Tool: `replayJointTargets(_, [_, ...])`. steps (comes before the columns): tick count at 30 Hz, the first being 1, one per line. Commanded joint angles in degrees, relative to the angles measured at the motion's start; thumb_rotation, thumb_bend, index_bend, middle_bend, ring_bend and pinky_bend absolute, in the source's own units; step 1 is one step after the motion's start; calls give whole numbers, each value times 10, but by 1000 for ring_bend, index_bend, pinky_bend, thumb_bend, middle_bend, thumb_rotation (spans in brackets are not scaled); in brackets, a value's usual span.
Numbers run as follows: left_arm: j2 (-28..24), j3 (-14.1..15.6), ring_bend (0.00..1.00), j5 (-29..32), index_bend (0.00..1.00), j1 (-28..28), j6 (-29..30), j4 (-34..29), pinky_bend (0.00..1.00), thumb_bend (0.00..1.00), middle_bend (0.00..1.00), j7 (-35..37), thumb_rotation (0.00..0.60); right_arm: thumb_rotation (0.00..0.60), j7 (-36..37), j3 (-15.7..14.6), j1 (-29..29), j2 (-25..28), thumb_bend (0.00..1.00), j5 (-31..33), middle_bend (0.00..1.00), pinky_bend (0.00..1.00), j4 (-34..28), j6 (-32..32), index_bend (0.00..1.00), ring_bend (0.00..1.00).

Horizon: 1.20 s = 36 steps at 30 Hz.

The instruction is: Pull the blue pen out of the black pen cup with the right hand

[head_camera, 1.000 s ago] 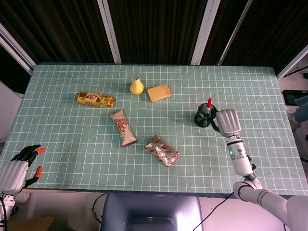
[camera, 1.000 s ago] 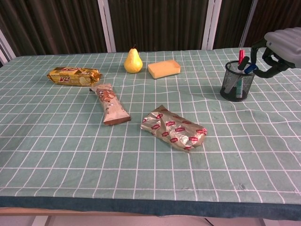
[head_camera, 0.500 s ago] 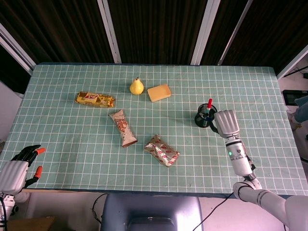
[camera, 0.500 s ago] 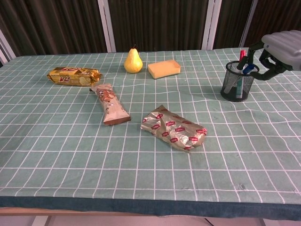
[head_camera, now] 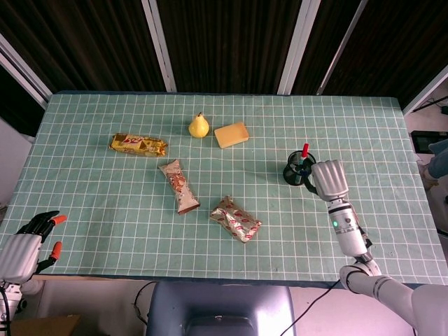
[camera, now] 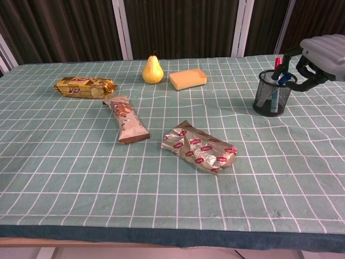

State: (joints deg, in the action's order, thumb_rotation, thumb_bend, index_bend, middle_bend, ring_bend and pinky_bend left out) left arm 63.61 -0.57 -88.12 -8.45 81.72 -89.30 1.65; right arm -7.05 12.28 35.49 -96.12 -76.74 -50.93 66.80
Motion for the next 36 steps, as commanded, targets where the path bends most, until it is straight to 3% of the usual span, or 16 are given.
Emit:
replayJointTargets(1, [0, 0, 147, 0, 250, 0, 0, 0, 360, 470, 146, 0, 600, 600, 3, -1, 1, -3, 497, -2, 1000, 1000, 6, -1, 624, 1000])
replayJointTargets(19, [0, 0, 147, -1, 250, 1, 1, 0, 361, 471, 146, 1, 600, 600, 28, -7, 0, -19, 521, -21, 1000, 1000, 44, 19, 656, 1000])
replayJointTargets(27, [0, 0, 147, -1, 250, 1, 1, 0, 361, 470, 146, 1, 600, 600, 52, -5, -5, -22, 910, -42, 1000, 1000, 52, 71, 808, 1000])
replayJointTargets(31, [0, 0, 147, 0, 250, 1, 0, 0, 361, 471, 146, 1, 600, 600, 43, -4, -16, -4, 973, -61, 1000, 1000, 10, 125, 831, 1000])
replayJointTargets(36, [0, 0, 147, -1, 249, 1, 1, -1, 361, 471, 147, 0, 600, 600, 2, -15, -42, 52, 988, -96, 1000, 1000, -132, 187, 838, 1000])
